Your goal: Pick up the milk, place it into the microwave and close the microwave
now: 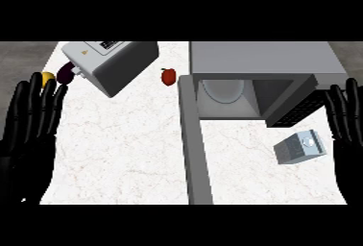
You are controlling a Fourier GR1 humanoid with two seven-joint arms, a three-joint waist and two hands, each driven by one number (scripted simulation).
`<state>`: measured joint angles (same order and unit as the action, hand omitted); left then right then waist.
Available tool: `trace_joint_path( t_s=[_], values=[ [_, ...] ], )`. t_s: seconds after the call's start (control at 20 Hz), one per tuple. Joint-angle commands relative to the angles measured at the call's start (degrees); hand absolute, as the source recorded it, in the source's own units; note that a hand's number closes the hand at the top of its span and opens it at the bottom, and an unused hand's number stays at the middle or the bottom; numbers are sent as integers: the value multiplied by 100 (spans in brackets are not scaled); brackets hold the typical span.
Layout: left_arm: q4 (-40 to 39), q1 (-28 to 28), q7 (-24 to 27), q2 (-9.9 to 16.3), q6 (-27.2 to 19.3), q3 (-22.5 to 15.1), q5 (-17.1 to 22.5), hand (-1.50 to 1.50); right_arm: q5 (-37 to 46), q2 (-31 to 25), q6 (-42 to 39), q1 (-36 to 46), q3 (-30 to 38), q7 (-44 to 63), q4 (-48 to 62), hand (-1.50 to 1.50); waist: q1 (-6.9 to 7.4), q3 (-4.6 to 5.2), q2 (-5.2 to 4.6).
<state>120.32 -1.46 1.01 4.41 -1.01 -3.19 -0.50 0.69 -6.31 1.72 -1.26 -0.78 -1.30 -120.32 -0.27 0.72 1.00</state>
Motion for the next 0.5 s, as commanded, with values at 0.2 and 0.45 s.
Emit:
trace_joint_path(
  t_s=[0.2,0.45],
  values=[
    [229,596,-235,82,78,254,157,-150,-1066,-719,-663,-359,1380,97,-278,-150,23,-74,-92],
    [345,1225,-324,-431,-471,-62,932,-150,-1872,-788,-1154,-1321,1514,649,-528,-150,-1,-74,-77]
  ],
)
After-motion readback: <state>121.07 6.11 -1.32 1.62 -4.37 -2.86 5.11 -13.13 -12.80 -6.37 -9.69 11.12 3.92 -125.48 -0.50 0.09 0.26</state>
